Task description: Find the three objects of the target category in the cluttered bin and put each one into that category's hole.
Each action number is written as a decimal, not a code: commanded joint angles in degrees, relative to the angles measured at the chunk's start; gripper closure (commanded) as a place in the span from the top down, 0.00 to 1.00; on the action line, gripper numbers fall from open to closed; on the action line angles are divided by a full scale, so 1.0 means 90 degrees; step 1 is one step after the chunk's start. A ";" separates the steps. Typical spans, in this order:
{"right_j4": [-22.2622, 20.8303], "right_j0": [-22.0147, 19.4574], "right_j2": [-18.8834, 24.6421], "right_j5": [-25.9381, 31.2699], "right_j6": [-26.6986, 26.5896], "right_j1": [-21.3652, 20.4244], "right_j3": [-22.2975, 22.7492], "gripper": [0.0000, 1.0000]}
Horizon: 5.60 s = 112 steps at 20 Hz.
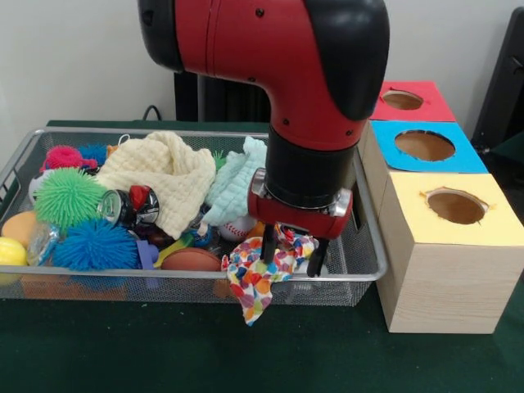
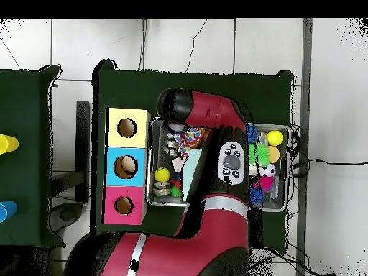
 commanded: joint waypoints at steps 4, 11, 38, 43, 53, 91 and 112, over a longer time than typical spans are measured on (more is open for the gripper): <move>0.0104 0.0159 0.0091 0.0197 0.1330 -0.0010 0.0564 1.00; 0.0163 0.0092 0.0081 0.0462 0.1233 0.0193 0.0193 1.00; 0.0821 0.0381 0.0066 0.2655 0.1394 -0.1626 0.0956 0.00; 0.0958 0.0401 0.0031 0.3195 0.1354 -0.1851 0.0823 0.00; 0.0895 0.0719 -0.0181 0.2073 0.1207 -0.2221 0.2014 0.00; -0.0530 0.0414 -0.0875 0.0250 0.1155 0.0111 -0.0171 0.00; -0.0009 0.0430 -0.0644 0.0249 0.1280 0.0280 -0.0385 0.00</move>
